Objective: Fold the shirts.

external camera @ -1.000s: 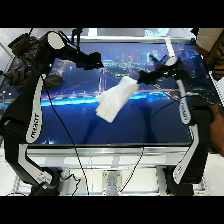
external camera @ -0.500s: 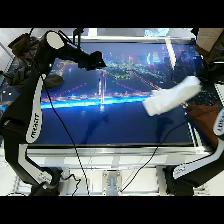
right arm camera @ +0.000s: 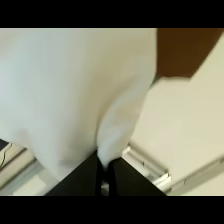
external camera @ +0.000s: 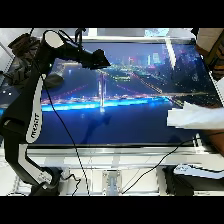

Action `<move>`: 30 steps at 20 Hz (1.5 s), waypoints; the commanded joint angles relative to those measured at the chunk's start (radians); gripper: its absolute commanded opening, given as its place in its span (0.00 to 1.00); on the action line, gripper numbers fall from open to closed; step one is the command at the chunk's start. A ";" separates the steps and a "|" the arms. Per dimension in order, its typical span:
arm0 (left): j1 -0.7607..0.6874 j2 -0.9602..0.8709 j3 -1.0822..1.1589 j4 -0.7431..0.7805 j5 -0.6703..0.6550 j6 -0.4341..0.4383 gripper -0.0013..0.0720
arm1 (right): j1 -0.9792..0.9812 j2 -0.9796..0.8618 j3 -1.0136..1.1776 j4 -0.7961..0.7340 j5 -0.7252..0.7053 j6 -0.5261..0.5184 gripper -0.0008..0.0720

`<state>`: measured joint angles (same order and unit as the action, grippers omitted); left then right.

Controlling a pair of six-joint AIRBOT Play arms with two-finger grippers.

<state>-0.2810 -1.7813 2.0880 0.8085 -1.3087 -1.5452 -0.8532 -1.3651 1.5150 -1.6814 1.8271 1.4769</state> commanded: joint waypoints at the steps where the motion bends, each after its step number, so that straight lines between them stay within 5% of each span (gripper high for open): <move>1: 0.000 0.000 -0.001 -0.009 -0.010 0.007 0.43 | -0.063 0.092 -0.278 -0.037 0.002 -0.017 0.06; 7: 0.000 0.000 -0.001 -0.009 -0.021 0.024 0.43 | -0.064 0.117 -0.645 -0.197 -0.116 -0.060 0.07; 12: 0.000 0.000 -0.001 -0.032 -0.033 0.024 0.43 | -0.064 0.119 -0.674 -0.192 -0.120 -0.056 0.48; 15: 0.000 0.000 -0.001 -0.056 -0.033 0.029 0.43 | -0.064 0.133 -0.642 -0.159 -0.112 -0.055 0.48; 17: 0.000 0.000 -0.001 -0.069 -0.032 0.032 0.43 | -0.064 0.153 -0.565 0.053 -0.153 -0.057 0.48; 21: 0.000 0.000 -0.015 -0.068 -0.022 0.023 0.43 | -0.037 0.210 -0.464 1.123 -0.382 -0.260 0.46; 23: -0.002 0.000 -0.040 -0.068 -0.033 0.001 0.43 | 0.069 0.225 -0.464 1.423 -0.483 -0.389 0.43; 25: -0.003 0.000 -0.066 -0.066 -0.086 -0.003 0.43 | 0.241 0.225 -0.465 1.348 -0.553 -0.439 0.43; 27: -0.011 0.000 -0.072 -0.023 -0.174 -0.003 0.43 | 0.455 0.223 -0.467 1.080 -0.644 -0.418 0.43; 30: -0.025 0.000 -0.072 0.151 -0.339 -0.024 0.43 | 0.754 0.198 -0.489 0.727 -0.787 -0.238 0.43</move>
<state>-0.2955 -1.7813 2.0224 0.8238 -1.4986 -1.5471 -0.3454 -1.1549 1.0363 -0.7219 1.2068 1.1423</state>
